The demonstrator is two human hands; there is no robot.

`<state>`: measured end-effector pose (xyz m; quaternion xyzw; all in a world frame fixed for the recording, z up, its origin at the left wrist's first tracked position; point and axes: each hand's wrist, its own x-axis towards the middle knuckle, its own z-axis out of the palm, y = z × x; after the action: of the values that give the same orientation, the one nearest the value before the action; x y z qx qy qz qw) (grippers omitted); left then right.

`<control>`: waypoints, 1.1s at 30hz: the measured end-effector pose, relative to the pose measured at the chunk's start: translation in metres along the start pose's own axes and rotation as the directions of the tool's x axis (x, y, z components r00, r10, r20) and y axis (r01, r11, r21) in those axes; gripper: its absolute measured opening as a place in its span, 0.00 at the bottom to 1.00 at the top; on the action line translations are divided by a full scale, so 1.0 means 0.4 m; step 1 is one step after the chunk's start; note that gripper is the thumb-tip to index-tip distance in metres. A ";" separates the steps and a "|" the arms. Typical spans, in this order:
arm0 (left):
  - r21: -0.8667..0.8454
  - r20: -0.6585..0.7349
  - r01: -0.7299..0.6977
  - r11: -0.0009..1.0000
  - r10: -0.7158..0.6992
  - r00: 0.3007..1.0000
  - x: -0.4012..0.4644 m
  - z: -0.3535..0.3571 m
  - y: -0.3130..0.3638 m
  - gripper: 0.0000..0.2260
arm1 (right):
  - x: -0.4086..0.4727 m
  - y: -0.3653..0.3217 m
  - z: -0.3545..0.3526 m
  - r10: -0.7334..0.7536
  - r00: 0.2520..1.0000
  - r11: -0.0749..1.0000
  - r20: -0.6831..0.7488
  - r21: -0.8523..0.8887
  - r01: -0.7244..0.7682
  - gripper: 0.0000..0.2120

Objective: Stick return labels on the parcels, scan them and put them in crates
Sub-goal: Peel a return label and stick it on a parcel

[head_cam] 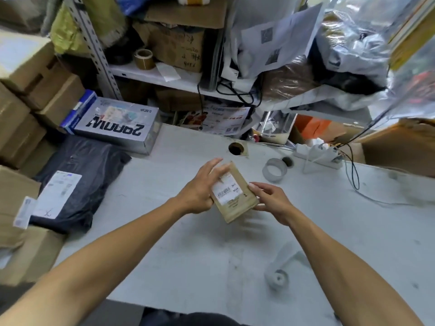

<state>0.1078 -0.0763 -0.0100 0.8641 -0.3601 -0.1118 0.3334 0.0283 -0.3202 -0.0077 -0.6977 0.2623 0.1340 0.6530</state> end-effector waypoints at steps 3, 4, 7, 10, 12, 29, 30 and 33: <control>-0.277 -0.057 0.371 0.886 -0.401 0.914 0.007 0.060 0.063 0.39 | -0.044 0.031 -0.033 -0.035 0.996 0.997 -0.081 0.069 0.040 0.14; -0.397 0.043 0.484 0.780 -0.510 0.859 0.009 0.075 0.089 0.35 | -0.060 0.041 -0.042 -0.040 0.993 0.995 -0.112 0.090 0.050 0.13; -0.646 0.447 0.650 0.399 -0.493 0.747 0.010 0.112 0.165 0.20 | -0.107 0.067 -0.071 -0.029 0.983 0.991 -0.180 0.125 0.052 0.15; -0.672 0.404 0.598 0.436 -0.462 0.790 0.012 0.163 0.213 0.29 | -0.158 0.101 -0.123 -0.007 0.980 0.999 -0.198 0.049 0.017 0.18; -0.690 0.379 0.573 0.442 -0.453 0.807 0.019 0.196 0.241 0.30 | -0.190 0.138 -0.175 -0.096 0.956 0.982 -0.278 -0.184 0.045 0.17; -0.685 0.272 0.502 0.528 -0.454 0.848 0.002 0.385 0.308 0.37 | -0.407 0.434 -0.355 0.395 0.810 0.906 -0.434 0.039 -0.422 0.12; -0.691 0.267 0.506 0.517 -0.469 0.842 0.001 0.387 0.308 0.38 | -0.406 0.423 -0.355 0.412 0.807 0.902 -0.424 0.066 -0.426 0.11; -0.713 0.252 0.510 0.480 -0.503 0.826 0.003 0.382 0.312 0.38 | -0.393 0.359 -0.363 0.412 0.808 0.910 -0.421 0.139 -0.392 0.08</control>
<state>-0.0260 -0.2176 -0.0429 0.7103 -0.0102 -0.3478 0.6118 -0.2021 -0.4340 -0.0290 -0.6233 0.5478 0.1015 0.5488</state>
